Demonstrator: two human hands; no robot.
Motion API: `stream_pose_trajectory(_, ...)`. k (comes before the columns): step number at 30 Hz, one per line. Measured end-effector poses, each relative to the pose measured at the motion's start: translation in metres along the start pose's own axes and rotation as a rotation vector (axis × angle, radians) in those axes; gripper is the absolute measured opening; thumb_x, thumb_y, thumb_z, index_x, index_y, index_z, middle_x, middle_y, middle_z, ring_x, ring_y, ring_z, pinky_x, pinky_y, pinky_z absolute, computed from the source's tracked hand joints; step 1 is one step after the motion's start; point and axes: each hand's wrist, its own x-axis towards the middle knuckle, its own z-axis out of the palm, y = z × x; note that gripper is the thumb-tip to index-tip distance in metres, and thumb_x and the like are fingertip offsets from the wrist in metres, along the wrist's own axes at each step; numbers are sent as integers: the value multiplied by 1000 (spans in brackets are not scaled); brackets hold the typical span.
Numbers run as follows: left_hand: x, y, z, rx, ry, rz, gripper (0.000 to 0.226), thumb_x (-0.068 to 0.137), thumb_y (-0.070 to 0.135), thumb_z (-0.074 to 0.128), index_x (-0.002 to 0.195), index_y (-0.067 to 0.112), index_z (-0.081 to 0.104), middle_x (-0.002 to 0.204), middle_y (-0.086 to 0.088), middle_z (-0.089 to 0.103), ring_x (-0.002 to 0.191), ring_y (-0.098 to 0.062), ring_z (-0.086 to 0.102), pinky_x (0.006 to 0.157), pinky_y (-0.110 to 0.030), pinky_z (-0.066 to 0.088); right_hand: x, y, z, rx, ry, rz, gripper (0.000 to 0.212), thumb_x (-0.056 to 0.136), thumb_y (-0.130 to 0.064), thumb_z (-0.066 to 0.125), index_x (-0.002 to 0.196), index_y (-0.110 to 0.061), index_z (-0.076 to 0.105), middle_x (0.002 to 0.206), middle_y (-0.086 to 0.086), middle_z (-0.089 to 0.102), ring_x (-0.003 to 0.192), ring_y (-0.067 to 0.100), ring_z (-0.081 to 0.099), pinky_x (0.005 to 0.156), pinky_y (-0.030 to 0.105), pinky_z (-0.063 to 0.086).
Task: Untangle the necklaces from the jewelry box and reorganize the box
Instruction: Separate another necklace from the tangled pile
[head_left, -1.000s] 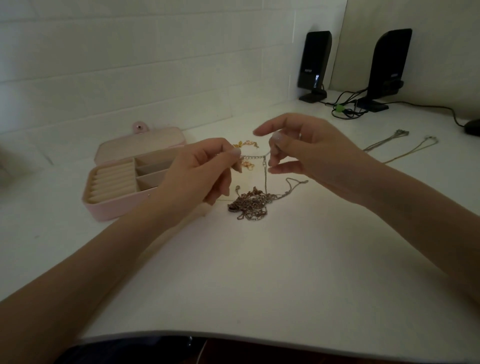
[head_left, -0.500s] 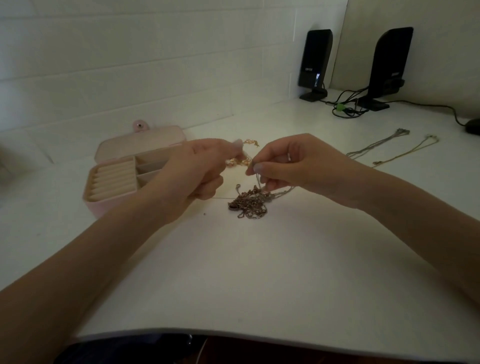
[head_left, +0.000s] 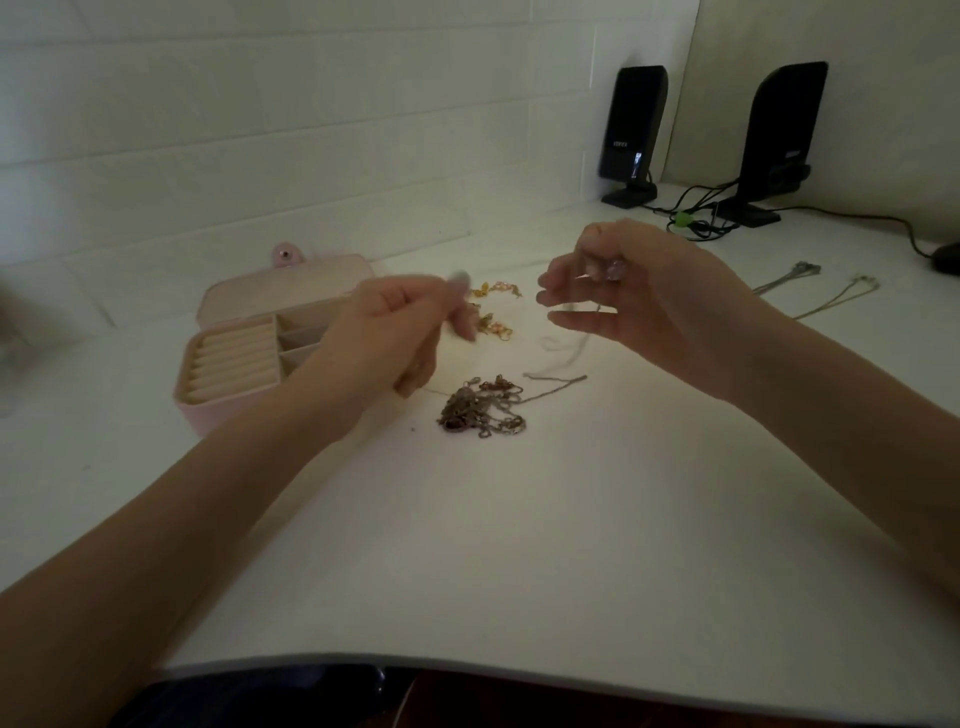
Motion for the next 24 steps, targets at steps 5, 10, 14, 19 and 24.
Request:
stream_pose_trajectory(5, 8, 6, -13, -357, 164, -201, 60, 94, 56, 38, 51, 15, 50, 36, 0, 29, 30, -16, 34, 39, -16, 28, 0, -4, -3, -30, -2, 57, 48, 97, -34, 48, 56, -17, 29, 51, 0, 32, 46, 14, 35, 49, 23, 44)
stream_pose_trajectory(10, 9, 6, -20, -452, 113, -204, 65, 88, 64, 38, 51, 12, 46, 35, 1, 24, 34, -13, 16, 42, -19, 7, 2, -5, -10, -79, 70, 39, 51, 95, -39, 50, 55, -19, 27, 47, -7, 19, 45, 11, 13, 41, 21, 17)
stream_pose_trajectory(14, 10, 5, -26, -518, 79, -167, 63, 86, 64, 40, 50, 12, 46, 34, 3, 22, 31, -10, 13, 41, -19, 7, 3, -8, -17, -75, 144, 44, 53, 93, -44, 53, 52, -20, 28, 46, -8, 18, 44, 10, 11, 40, 22, 10)
stream_pose_trajectory(19, 8, 6, -26, -525, 72, -184, 60, 82, 64, 44, 51, 12, 43, 35, 4, 19, 32, -9, 11, 42, -18, 5, 3, -9, -18, -66, 173, 53, 51, 87, -47, 58, 51, -21, 32, 44, -8, 17, 41, 9, 11, 41, 23, 8)
stream_pose_trajectory(24, 8, 7, -27, -574, 87, -195, 59, 84, 64, 42, 54, 13, 42, 35, 5, 19, 32, -9, 11, 45, -20, 4, 0, -10, -20, -114, 80, 32, 32, 71, -49, 63, 67, -19, 55, 45, -10, 16, 41, 7, 10, 43, 21, 7)
